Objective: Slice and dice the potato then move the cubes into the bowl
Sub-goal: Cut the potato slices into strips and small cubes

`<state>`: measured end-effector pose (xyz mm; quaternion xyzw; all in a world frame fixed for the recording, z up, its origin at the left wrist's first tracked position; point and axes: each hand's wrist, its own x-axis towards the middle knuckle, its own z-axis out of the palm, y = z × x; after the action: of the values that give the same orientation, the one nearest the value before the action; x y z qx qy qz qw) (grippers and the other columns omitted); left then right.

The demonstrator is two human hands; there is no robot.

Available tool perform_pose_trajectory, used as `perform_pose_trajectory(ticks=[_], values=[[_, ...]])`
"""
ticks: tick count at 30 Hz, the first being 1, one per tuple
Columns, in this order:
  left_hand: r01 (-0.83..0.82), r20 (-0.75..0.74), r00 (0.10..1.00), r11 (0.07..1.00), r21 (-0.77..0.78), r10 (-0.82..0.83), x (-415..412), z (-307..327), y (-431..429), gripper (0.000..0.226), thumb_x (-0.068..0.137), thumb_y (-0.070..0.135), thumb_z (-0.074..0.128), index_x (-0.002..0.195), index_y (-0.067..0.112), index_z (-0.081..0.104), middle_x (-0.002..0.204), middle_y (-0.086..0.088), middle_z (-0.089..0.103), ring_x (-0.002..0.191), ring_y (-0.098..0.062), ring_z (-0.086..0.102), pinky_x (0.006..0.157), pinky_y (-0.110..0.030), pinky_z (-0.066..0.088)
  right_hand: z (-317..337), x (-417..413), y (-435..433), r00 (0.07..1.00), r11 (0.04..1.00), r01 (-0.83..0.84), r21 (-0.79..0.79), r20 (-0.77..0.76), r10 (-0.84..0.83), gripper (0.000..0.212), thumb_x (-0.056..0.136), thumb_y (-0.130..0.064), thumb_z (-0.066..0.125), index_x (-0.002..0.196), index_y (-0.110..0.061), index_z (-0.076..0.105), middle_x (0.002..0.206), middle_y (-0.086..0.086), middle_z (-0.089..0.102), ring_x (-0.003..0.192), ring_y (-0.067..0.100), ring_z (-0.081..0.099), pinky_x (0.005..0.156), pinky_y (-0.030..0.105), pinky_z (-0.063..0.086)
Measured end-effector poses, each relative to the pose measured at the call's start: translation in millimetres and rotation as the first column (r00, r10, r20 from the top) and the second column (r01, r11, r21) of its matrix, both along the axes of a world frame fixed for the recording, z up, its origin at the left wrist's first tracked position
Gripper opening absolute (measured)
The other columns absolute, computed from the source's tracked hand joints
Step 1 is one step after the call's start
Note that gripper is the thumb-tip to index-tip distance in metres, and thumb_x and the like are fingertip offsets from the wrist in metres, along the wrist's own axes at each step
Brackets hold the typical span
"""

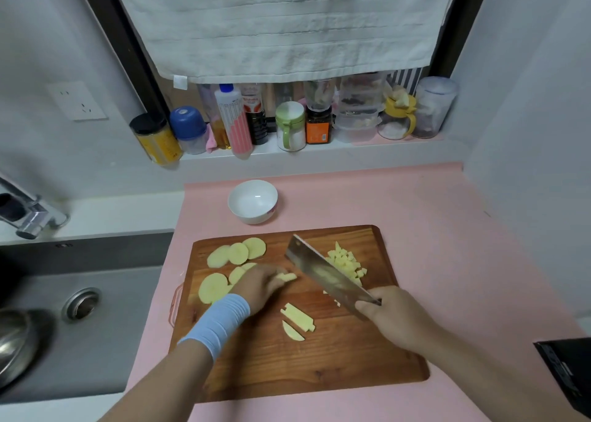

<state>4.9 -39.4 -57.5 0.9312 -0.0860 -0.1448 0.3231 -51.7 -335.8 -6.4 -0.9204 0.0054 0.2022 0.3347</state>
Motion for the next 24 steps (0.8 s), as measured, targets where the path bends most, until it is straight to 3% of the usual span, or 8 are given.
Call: perform_pose_trajectory(ticks=[3,6,8,11,13,18,21,24], values=[[0.174,0.021,0.984,0.976,0.129,-0.178,-8,-20,-27,0.032,0.098,0.029,0.059,0.129,0.026,0.064,0.116,0.006,0.057,0.113,-0.012,0.045,0.104,-0.031,0.037,0,-3,8,0.994,0.993,0.106,0.045,-0.005,-0.105,0.030,0.097,-0.038,0.058,0.077,-0.021,0.072,0.065,-0.006,0.067,0.062,0.010,0.062,0.058,0.029,0.042],[0.167,0.080,0.980,0.973,0.159,-0.181,-15,-29,-29,0.035,0.098,0.031,0.058,0.133,0.027,0.062,0.112,0.009,0.051,0.111,-0.013,0.040,0.104,-0.036,0.038,-2,-8,13,0.987,0.985,0.159,0.060,-0.031,-0.158,0.030,0.096,-0.039,0.059,0.075,-0.019,0.070,0.062,-0.004,0.064,0.060,0.013,0.060,0.059,0.030,0.042],[0.192,0.099,0.972,0.964,0.183,-0.212,-23,-30,-25,0.050,0.094,0.049,0.057,0.139,0.027,0.057,0.116,0.012,0.048,0.112,-0.010,0.039,0.105,-0.034,0.039,-3,-12,14,0.984,0.982,0.177,0.058,-0.046,-0.175,0.031,0.096,-0.039,0.059,0.077,-0.015,0.067,0.058,-0.006,0.059,0.056,0.012,0.056,0.058,0.030,0.040],[0.274,0.117,0.941,0.917,0.288,-0.318,-36,-32,-21,0.095,0.070,0.080,0.055,0.148,0.028,0.044,0.129,0.010,0.042,0.119,-0.011,0.035,0.108,-0.030,0.035,-2,-21,18,0.983,0.983,0.178,0.054,-0.064,-0.174,0.035,0.097,-0.036,0.059,0.069,-0.015,0.061,0.053,-0.009,0.054,0.053,0.009,0.051,0.054,0.029,0.037],[0.274,0.159,0.928,0.905,0.324,-0.338,-43,-36,-21,0.094,0.070,0.079,0.057,0.148,0.027,0.044,0.131,0.007,0.041,0.121,-0.014,0.036,0.108,-0.032,0.035,0,-26,22,0.984,0.985,0.164,0.047,-0.071,-0.160,0.036,0.098,-0.036,0.059,0.065,-0.021,0.061,0.056,-0.009,0.057,0.055,0.008,0.055,0.053,0.026,0.037],[0.129,0.183,0.962,0.927,0.351,-0.203,-62,-40,-27,0.084,0.081,0.072,0.055,0.151,0.029,0.038,0.133,0.009,0.038,0.121,-0.013,0.033,0.111,-0.031,0.031,-3,-34,30,0.984,0.985,0.161,0.059,-0.090,-0.155,0.039,0.098,-0.036,0.060,0.060,-0.025,0.058,0.055,-0.010,0.058,0.057,0.008,0.055,0.053,0.025,0.036],[0.075,0.193,0.970,0.940,0.333,-0.145,-78,-46,-26,0.095,0.078,0.074,0.053,0.156,0.030,0.023,0.140,0.011,0.033,0.129,-0.014,0.029,0.114,-0.033,0.026,-1,-37,32,0.984,0.986,0.156,0.058,-0.101,-0.149,0.041,0.098,-0.036,0.059,0.058,-0.026,0.054,0.053,-0.011,0.055,0.055,0.008,0.052,0.053,0.025,0.035],[-0.001,0.252,0.967,0.979,0.202,-0.051,-83,-52,-14,0.096,0.076,0.065,0.063,0.156,0.026,0.027,0.141,0.009,0.038,0.131,-0.013,0.030,0.115,-0.031,0.025,-3,-41,34,0.984,0.989,0.150,-0.003,-0.097,-0.150,0.040,0.097,-0.040,0.057,0.061,-0.024,0.055,0.057,-0.008,0.057,0.058,0.012,0.056,0.053,0.028,0.038]])
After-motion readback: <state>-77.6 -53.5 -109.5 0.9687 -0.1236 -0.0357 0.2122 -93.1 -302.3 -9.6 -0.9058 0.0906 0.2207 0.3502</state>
